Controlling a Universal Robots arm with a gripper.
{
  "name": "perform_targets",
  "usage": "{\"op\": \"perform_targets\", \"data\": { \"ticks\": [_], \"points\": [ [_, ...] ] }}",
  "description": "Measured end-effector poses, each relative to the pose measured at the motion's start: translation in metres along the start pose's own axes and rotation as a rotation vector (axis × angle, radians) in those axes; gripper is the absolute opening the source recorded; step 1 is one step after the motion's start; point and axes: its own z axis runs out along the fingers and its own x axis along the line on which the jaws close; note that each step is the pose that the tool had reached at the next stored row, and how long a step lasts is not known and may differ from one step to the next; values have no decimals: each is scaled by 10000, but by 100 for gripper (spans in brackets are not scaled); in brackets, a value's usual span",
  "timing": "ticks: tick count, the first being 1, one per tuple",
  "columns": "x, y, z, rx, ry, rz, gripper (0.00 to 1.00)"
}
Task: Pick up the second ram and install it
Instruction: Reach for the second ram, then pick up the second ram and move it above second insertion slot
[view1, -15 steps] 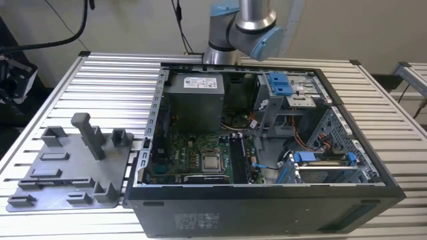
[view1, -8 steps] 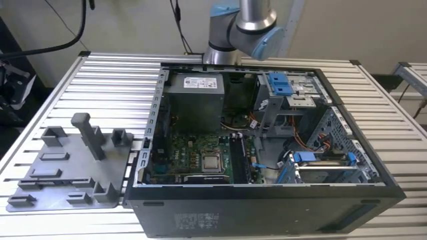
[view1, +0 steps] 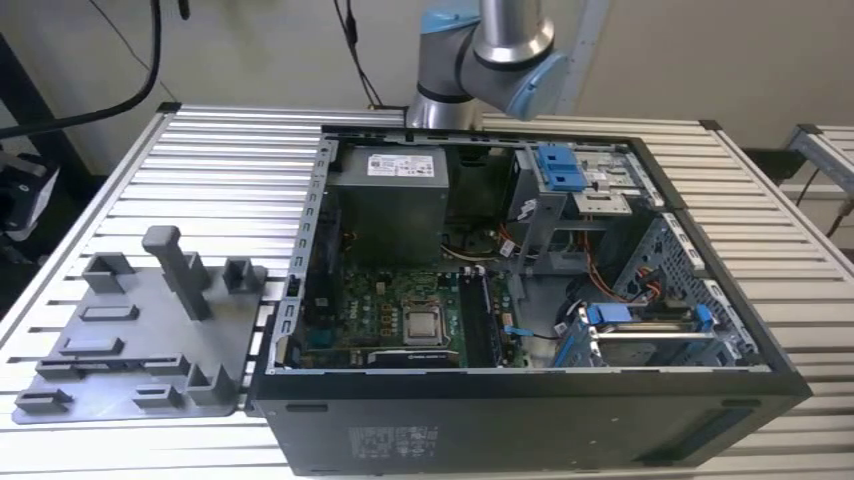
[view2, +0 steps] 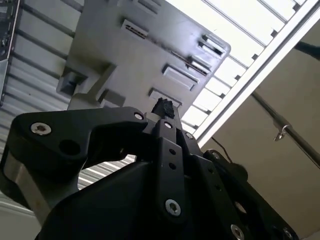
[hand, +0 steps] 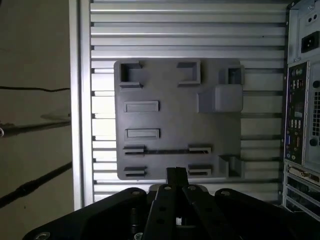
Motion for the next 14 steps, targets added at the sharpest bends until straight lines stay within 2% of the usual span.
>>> {"op": "perform_targets", "data": {
  "ticks": [2,14],
  "points": [
    [-1,-37,1,-1,-1,-2,11],
    [0,-37,0,-1,0,-4,11]
  ]
}}
